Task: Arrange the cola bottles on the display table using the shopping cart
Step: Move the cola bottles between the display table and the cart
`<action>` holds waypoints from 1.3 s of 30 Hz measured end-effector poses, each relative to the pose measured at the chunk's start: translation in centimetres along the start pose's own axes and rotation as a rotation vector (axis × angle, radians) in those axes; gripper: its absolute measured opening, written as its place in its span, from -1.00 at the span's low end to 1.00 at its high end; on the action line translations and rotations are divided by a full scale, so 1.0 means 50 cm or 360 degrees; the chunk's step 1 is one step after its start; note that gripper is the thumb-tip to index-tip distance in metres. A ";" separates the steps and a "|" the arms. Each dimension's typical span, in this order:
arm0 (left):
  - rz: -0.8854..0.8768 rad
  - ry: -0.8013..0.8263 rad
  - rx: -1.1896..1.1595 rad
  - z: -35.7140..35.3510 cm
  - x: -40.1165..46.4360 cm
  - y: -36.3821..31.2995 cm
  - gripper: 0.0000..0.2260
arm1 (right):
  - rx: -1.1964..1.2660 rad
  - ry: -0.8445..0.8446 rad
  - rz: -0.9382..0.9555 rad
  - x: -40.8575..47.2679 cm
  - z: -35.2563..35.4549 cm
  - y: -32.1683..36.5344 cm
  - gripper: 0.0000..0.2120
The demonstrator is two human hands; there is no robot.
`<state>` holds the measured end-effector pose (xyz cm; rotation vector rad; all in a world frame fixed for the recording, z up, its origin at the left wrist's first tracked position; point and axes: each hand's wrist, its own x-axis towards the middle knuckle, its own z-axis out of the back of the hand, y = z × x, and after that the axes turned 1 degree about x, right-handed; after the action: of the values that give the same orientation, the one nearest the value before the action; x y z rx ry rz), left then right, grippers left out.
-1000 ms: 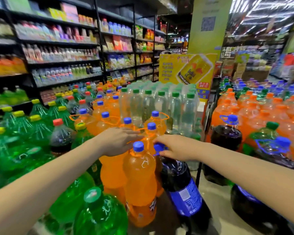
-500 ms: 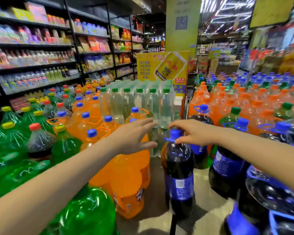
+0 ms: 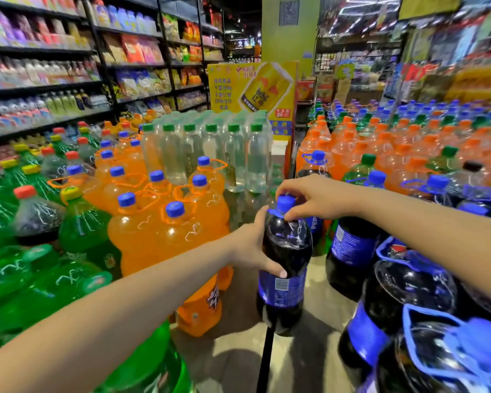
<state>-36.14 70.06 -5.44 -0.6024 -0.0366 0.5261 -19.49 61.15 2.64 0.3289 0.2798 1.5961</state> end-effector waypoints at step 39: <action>-0.0751 0.0132 -0.0627 -0.165 0.195 -0.160 0.00 | -0.0216 -0.0280 -0.0725 -0.248 0.073 -0.171 -0.56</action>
<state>-22.48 64.81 -9.01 -0.9670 -0.2025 0.0306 -9.73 49.11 2.33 0.2747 0.0992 1.1230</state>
